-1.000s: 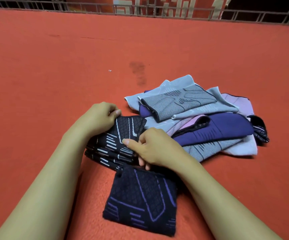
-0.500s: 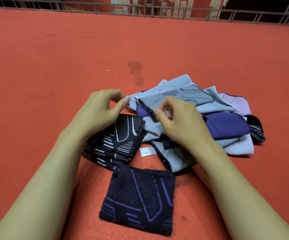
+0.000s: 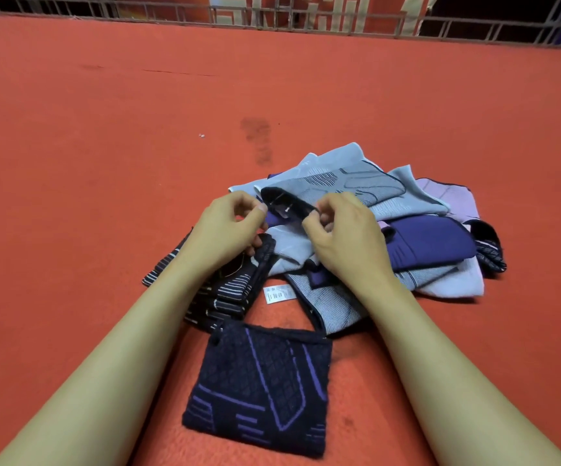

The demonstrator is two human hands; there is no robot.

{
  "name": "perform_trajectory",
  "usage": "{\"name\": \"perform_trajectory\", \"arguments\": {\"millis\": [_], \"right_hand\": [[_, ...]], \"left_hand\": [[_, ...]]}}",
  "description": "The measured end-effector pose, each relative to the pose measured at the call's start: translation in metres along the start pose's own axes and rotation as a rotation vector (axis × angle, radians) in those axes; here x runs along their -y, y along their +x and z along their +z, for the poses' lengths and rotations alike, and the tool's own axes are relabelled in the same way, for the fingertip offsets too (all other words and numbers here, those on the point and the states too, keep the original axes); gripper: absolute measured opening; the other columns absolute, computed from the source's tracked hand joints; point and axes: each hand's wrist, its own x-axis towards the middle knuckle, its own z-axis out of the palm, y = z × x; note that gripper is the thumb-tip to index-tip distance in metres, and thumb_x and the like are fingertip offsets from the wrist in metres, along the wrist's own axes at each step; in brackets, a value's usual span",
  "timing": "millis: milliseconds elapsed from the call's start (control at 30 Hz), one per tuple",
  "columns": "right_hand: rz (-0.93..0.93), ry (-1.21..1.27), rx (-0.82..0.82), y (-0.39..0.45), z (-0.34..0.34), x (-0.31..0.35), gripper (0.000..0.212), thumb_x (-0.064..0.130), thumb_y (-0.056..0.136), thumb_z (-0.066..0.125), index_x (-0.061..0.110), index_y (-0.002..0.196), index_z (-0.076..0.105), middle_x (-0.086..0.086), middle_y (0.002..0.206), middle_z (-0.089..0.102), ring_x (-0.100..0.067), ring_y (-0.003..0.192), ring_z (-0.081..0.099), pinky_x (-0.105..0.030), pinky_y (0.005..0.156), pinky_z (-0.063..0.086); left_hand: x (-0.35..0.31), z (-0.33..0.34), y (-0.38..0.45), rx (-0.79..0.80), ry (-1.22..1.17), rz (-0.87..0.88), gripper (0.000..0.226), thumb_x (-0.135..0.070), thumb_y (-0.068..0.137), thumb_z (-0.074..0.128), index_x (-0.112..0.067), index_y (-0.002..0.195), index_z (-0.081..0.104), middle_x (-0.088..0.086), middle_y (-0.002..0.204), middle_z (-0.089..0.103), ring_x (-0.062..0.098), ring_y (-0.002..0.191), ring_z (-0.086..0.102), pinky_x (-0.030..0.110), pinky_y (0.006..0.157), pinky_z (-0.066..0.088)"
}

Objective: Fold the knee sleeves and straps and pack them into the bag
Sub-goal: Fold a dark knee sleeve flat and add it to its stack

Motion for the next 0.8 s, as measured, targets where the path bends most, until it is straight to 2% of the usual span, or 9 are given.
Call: {"name": "perform_trajectory", "arguments": {"millis": [67, 133, 233, 300, 367, 467, 567, 700, 800], "right_hand": [[-0.089, 0.106, 0.027, 0.004, -0.014, -0.002, 0.011, 0.021, 0.094, 0.063, 0.018, 0.085, 0.059, 0.000, 0.086, 0.058, -0.014, 0.075, 0.054, -0.033, 0.074, 0.043], [-0.178, 0.163, 0.193, 0.006, -0.032, -0.002, 0.011, 0.016, 0.099, 0.062, 0.017, 0.088, 0.058, 0.000, 0.084, 0.061, -0.007, 0.070, 0.062, -0.026, 0.070, 0.047], [-0.202, 0.263, 0.404, 0.006, -0.055, -0.001, 0.006, 0.017, 0.102, 0.063, 0.016, 0.097, 0.061, 0.000, 0.094, 0.063, -0.014, 0.069, 0.073, -0.033, 0.065, 0.060], [-0.210, 0.262, 0.423, 0.009, -0.060, -0.001, 0.004, 0.020, 0.101, 0.066, 0.021, 0.098, 0.064, 0.001, 0.101, 0.062, -0.020, 0.074, 0.075, -0.044, 0.076, 0.061], [-0.176, 0.243, 0.414, 0.011, -0.061, -0.004, 0.009, 0.022, 0.098, 0.069, 0.026, 0.093, 0.064, 0.001, 0.102, 0.062, -0.021, 0.079, 0.075, -0.047, 0.082, 0.059], [-0.151, 0.069, 0.300, 0.013, -0.058, -0.010, 0.015, 0.024, 0.092, 0.074, 0.030, 0.086, 0.061, 0.005, 0.094, 0.062, -0.007, 0.073, 0.066, -0.026, 0.075, 0.049], [-0.127, 0.025, 0.267, 0.012, -0.055, -0.008, 0.019, 0.024, 0.089, 0.078, 0.026, 0.091, 0.059, 0.006, 0.095, 0.058, -0.004, 0.074, 0.061, -0.008, 0.069, 0.042], [-0.112, 0.044, 0.368, 0.010, -0.053, -0.001, 0.033, 0.028, 0.084, 0.081, 0.030, 0.104, 0.055, 0.008, 0.108, 0.054, -0.005, 0.077, 0.064, -0.016, 0.073, 0.048], [-0.078, 0.045, 0.253, 0.010, -0.052, 0.002, 0.022, 0.014, 0.087, 0.066, 0.028, 0.102, 0.058, 0.005, 0.109, 0.062, -0.007, 0.078, 0.064, -0.009, 0.070, 0.041]], "left_hand": [[-0.002, 0.001, -0.001, -0.020, -0.099, -0.044, 0.019, -0.028, 0.101, 0.064, -0.016, 0.113, 0.055, 0.002, 0.095, 0.073, 0.010, 0.053, 0.065, 0.023, 0.054, 0.053], [-0.005, -0.001, -0.004, -0.010, -0.180, -0.062, 0.038, -0.031, 0.100, 0.067, -0.019, 0.129, 0.047, 0.001, 0.106, 0.069, 0.009, 0.058, 0.067, 0.020, 0.055, 0.053], [-0.009, -0.003, -0.004, -0.033, -0.177, 0.006, 0.052, -0.024, 0.099, 0.067, -0.026, 0.142, 0.037, -0.001, 0.112, 0.063, 0.010, 0.059, 0.068, 0.024, 0.055, 0.057], [-0.008, -0.003, -0.002, -0.067, -0.123, 0.053, 0.040, -0.017, 0.098, 0.065, -0.027, 0.134, 0.051, 0.001, 0.109, 0.066, 0.012, 0.060, 0.068, 0.033, 0.057, 0.061], [-0.006, -0.003, 0.001, -0.070, -0.139, 0.044, 0.015, -0.014, 0.100, 0.064, -0.018, 0.113, 0.069, 0.006, 0.100, 0.073, 0.015, 0.069, 0.072, 0.041, 0.065, 0.065], [-0.009, -0.005, -0.003, 0.064, -0.384, 0.010, 0.014, -0.004, 0.103, 0.059, -0.008, 0.099, 0.073, 0.009, 0.094, 0.073, 0.020, 0.092, 0.071, 0.036, 0.082, 0.065], [-0.020, -0.003, -0.008, 0.193, -0.565, -0.010, 0.016, 0.000, 0.103, 0.056, -0.005, 0.098, 0.070, 0.013, 0.103, 0.072, 0.024, 0.098, 0.070, 0.037, 0.089, 0.063], [-0.020, -0.002, -0.007, 0.213, -0.701, -0.050, 0.010, -0.003, 0.099, 0.060, -0.001, 0.106, 0.066, 0.019, 0.103, 0.070, 0.028, 0.096, 0.071, 0.036, 0.082, 0.063], [-0.019, -0.006, -0.007, 0.304, -0.885, -0.095, 0.019, -0.008, 0.094, 0.058, -0.004, 0.108, 0.069, 0.013, 0.101, 0.075, 0.020, 0.089, 0.075, 0.037, 0.090, 0.060]]}}
